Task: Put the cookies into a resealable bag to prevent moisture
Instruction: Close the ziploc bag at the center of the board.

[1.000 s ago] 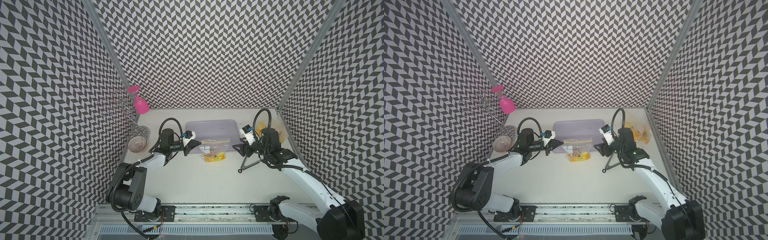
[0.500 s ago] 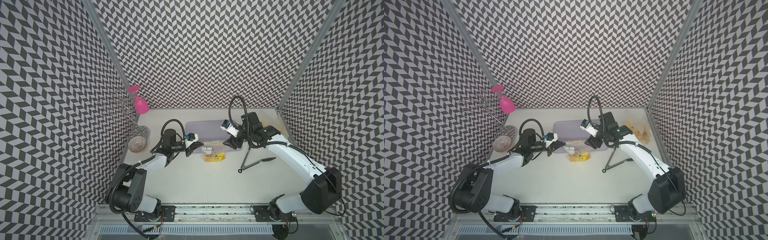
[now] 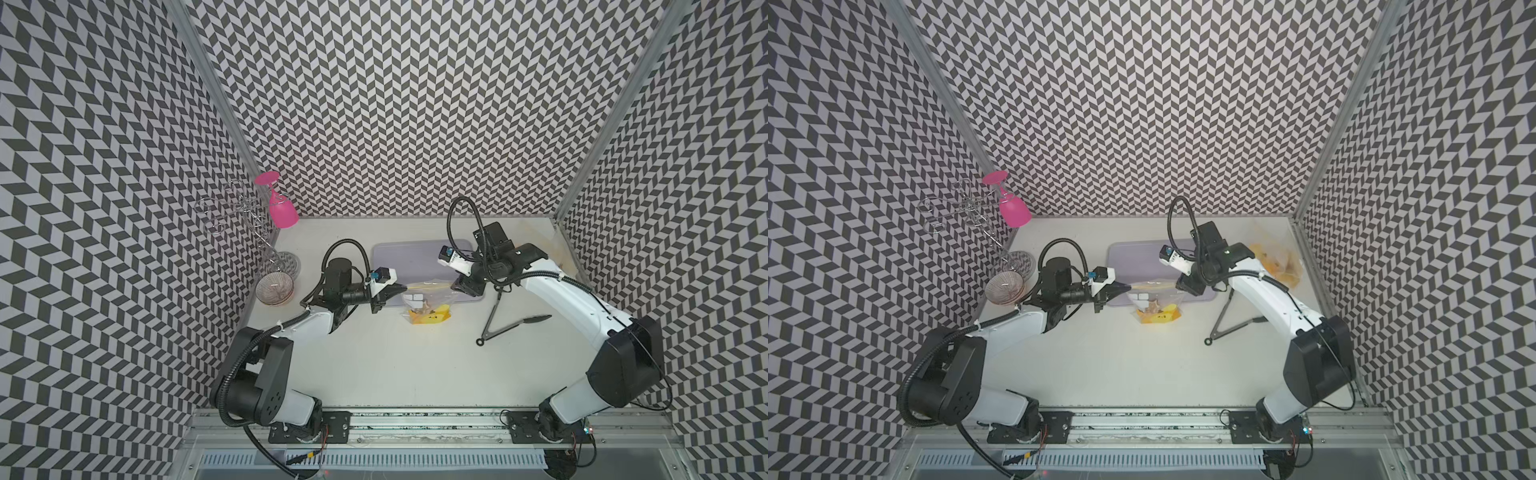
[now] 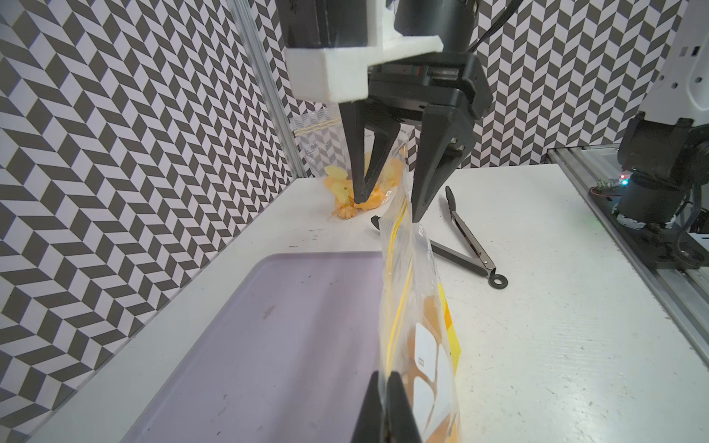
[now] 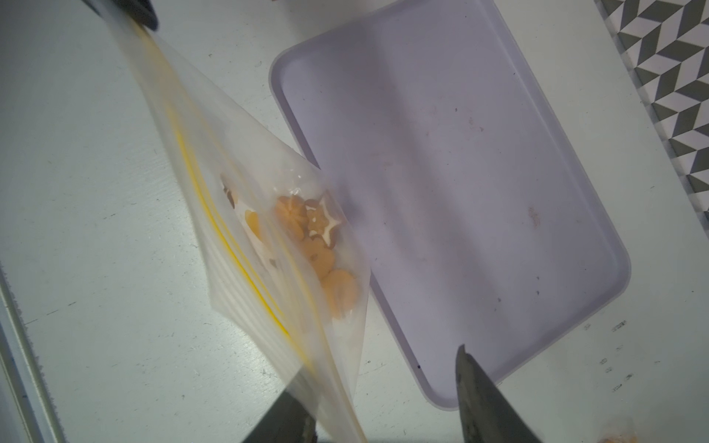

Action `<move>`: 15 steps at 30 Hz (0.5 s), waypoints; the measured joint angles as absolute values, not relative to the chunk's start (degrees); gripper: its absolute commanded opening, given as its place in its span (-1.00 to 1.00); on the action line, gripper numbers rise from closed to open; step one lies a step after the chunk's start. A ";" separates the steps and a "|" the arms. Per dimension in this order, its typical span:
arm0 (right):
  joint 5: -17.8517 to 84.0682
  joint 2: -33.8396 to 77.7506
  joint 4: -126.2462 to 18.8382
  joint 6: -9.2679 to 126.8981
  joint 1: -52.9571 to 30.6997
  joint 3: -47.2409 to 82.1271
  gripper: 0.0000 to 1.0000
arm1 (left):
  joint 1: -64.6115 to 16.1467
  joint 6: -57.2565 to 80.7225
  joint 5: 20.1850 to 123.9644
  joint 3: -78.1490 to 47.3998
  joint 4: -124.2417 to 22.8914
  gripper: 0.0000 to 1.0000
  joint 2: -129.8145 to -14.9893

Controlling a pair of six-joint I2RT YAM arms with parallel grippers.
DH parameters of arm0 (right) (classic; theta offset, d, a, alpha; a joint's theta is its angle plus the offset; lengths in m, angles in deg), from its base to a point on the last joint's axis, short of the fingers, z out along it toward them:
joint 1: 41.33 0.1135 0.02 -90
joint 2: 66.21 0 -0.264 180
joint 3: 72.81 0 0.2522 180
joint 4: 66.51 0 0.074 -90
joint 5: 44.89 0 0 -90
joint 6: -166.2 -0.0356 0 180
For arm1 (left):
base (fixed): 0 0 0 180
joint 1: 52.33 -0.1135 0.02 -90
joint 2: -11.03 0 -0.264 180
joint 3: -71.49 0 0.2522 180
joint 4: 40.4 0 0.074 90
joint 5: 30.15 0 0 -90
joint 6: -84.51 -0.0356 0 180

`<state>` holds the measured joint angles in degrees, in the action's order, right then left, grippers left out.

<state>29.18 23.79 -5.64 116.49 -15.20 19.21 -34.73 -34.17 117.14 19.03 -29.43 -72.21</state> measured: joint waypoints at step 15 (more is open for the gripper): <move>27.98 23.44 -4.02 117.26 -15.20 18.88 -0.78 | -34.73 -34.13 116.99 19.03 -29.43 -1.00 -72.21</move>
<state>27.98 23.44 -4.02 117.26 -15.20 18.88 -34.73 -34.13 116.99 19.03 -29.43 -72.21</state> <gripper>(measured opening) 0.048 0.047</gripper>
